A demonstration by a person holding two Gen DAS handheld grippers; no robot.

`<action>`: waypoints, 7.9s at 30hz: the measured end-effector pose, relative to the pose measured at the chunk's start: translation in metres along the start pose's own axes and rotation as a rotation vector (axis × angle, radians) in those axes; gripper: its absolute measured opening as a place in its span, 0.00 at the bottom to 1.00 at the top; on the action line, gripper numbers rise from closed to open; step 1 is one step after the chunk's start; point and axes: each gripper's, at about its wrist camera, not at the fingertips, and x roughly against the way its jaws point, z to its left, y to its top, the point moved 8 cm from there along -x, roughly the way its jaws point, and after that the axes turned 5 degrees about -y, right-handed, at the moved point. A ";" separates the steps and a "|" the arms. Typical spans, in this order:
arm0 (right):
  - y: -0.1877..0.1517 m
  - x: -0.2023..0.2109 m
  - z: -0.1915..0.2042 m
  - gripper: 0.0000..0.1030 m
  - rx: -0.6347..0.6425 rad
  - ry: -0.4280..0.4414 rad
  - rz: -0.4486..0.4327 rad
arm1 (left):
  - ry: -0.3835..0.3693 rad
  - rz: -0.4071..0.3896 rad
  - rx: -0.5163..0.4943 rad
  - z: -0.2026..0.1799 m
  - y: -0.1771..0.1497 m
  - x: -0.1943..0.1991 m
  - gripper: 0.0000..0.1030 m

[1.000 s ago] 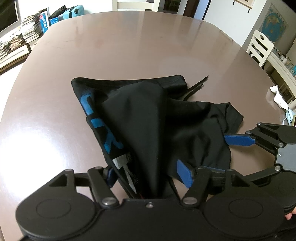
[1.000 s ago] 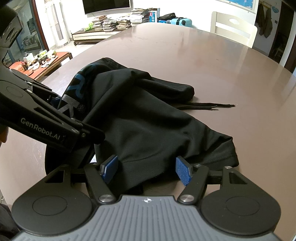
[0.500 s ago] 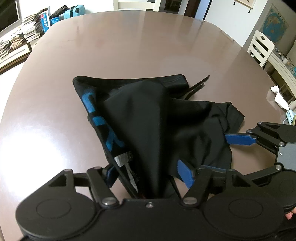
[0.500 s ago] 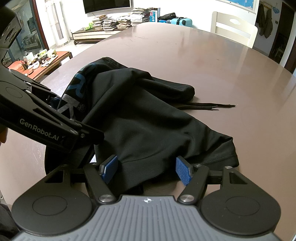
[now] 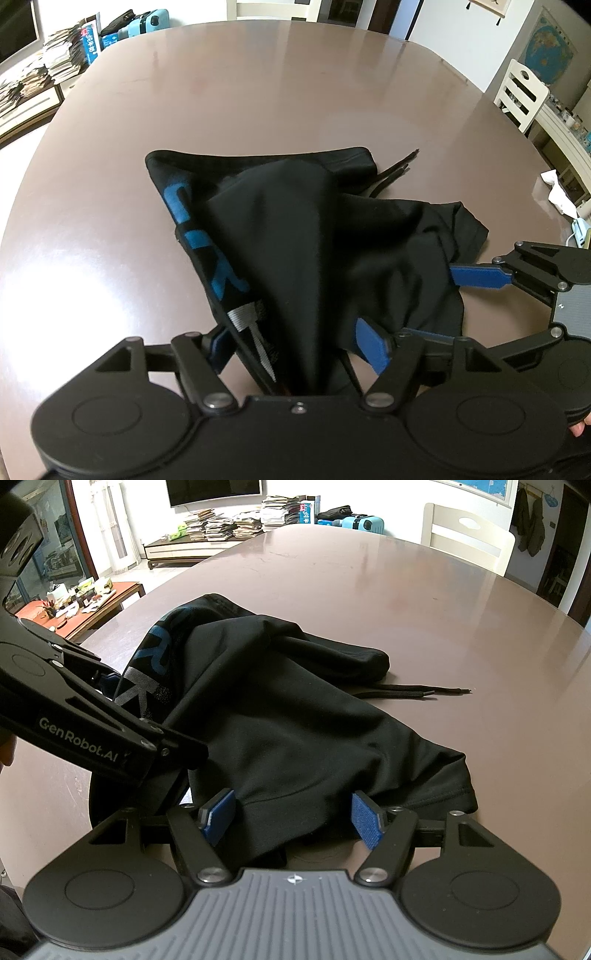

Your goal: Fold clothes

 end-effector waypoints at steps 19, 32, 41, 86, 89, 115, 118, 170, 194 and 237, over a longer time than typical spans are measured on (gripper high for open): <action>0.000 0.006 -0.095 0.12 -0.319 -0.238 -0.006 | -0.006 -0.072 0.210 0.039 0.003 0.016 0.37; 0.001 0.005 0.004 0.68 -0.030 0.047 -0.038 | -0.041 -0.021 0.098 0.005 -0.012 0.007 0.70; 0.001 0.004 0.003 0.35 -0.034 0.003 -0.051 | -0.051 -0.027 0.072 -0.004 -0.006 0.005 0.38; -0.028 0.036 -0.127 0.36 -0.545 -0.260 -0.136 | 0.018 -0.291 0.291 0.067 0.001 0.069 0.07; -0.032 0.023 -0.106 0.56 -0.497 -0.201 -0.072 | -0.006 -0.230 0.255 0.049 -0.013 0.054 0.07; -0.002 -0.016 -0.026 1.00 0.011 -0.066 -0.280 | 0.001 -0.123 0.170 0.008 -0.002 0.030 0.29; -0.004 -0.015 -0.024 1.00 0.008 -0.065 -0.283 | 0.009 -0.121 0.159 0.005 0.001 0.030 0.31; -0.010 -0.016 -0.022 1.00 0.007 -0.065 -0.281 | -0.003 -0.100 0.181 0.025 -0.012 0.020 0.48; -0.009 -0.016 -0.022 1.00 0.000 -0.076 -0.277 | -0.003 -0.090 0.142 0.019 -0.015 0.019 0.53; -0.006 -0.014 -0.064 1.00 -0.186 -0.128 -0.321 | -0.026 -0.097 0.170 0.007 -0.005 0.005 0.16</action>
